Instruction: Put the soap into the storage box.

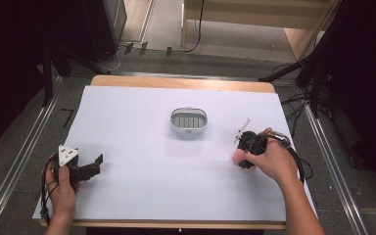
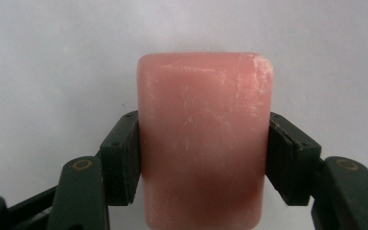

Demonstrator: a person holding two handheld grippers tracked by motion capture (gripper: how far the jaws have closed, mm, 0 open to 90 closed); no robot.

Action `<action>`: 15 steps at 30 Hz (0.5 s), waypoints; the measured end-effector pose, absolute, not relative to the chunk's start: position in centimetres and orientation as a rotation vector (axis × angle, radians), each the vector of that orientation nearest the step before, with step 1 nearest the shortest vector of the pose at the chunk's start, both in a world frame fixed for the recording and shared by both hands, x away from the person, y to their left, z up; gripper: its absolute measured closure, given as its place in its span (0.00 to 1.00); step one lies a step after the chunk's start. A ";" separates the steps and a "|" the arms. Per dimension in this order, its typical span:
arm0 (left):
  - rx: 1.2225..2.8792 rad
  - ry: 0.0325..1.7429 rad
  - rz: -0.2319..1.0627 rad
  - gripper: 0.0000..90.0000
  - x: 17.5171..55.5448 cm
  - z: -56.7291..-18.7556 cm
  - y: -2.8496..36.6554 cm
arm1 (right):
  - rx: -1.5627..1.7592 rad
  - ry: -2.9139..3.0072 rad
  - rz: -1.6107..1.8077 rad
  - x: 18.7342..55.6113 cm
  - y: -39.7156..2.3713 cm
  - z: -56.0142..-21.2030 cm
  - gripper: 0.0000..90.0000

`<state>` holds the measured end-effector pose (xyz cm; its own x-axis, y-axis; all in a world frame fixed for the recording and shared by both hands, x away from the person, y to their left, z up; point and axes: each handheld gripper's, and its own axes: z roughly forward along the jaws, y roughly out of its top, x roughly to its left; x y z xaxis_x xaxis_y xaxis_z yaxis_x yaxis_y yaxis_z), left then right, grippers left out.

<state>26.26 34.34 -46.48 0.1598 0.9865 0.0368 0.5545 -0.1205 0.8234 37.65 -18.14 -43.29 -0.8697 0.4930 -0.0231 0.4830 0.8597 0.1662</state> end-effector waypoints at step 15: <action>1.763 1.474 0.814 0.14 26.3 -46.5 34.4 | 0.674 3.002 0.265 39.7 -15.4 -42.1 0.43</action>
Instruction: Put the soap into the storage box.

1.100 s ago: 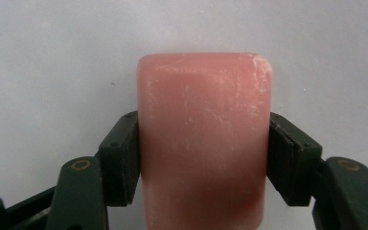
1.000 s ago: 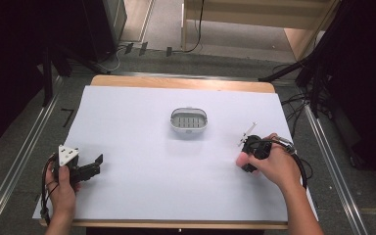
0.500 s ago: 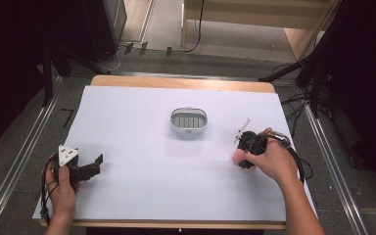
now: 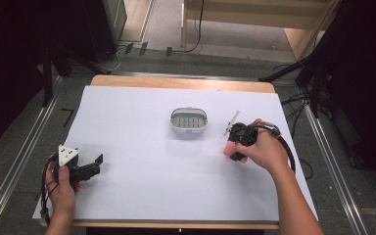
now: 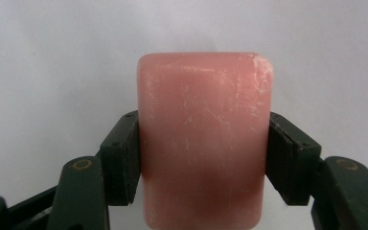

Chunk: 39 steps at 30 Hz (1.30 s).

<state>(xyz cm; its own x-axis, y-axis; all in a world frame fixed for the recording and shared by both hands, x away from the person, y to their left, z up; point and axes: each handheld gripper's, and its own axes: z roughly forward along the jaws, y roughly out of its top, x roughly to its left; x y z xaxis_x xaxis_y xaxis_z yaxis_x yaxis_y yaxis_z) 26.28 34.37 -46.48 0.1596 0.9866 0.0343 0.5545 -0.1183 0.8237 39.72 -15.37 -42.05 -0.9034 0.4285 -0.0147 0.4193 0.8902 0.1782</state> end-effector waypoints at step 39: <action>1.763 1.471 0.811 0.14 26.3 -46.5 34.4 | 0.406 3.059 0.340 42.8 -7.1 -39.7 0.43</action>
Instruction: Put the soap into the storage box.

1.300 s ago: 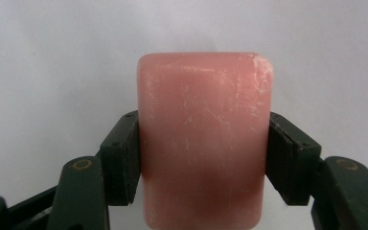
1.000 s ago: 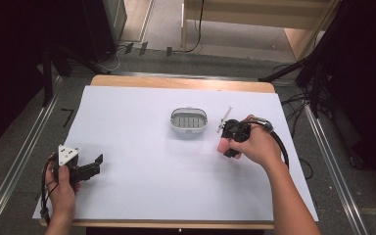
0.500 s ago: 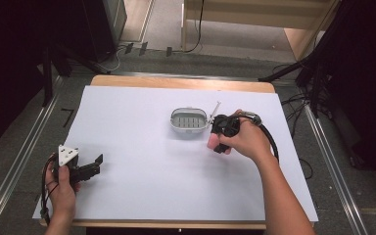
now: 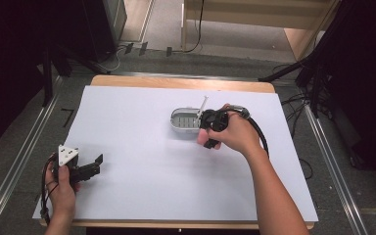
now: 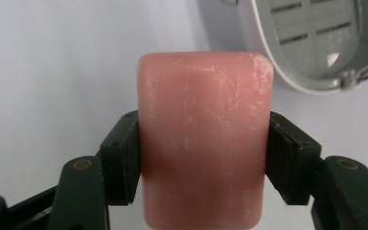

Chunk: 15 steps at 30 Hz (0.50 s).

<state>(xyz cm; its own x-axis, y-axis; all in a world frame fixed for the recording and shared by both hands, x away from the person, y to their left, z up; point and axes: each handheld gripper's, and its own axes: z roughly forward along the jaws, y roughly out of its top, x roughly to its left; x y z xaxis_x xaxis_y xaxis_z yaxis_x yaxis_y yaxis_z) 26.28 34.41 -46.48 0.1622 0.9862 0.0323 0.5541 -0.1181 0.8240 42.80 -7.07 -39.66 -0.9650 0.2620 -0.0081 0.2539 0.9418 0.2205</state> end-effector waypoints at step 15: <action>1.763 1.471 0.806 0.14 26.3 -46.5 34.5 | 0.304 3.078 0.349 43.4 -4.3 -38.5 0.43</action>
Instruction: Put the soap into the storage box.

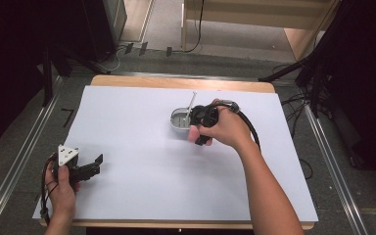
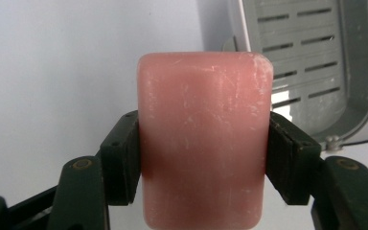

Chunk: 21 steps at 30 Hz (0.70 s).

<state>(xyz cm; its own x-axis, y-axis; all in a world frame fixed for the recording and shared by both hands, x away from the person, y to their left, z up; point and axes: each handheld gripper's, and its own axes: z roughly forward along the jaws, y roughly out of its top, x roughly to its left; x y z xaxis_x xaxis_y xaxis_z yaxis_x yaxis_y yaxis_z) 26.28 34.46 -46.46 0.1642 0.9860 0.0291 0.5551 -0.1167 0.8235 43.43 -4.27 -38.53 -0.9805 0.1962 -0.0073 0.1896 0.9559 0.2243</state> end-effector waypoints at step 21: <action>1.757 1.475 0.801 0.14 26.3 -46.4 34.5 | 0.201 3.078 0.356 46.3 -1.7 -36.9 0.43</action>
<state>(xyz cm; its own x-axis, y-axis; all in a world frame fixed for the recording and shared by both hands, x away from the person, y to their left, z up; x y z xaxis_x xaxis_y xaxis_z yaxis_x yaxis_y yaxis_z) 26.28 34.51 -46.44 0.1615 0.9866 0.0221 0.5563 -0.1095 0.8237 46.35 -1.73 -36.93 -0.9909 0.1325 -0.0218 0.1240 0.9653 0.2297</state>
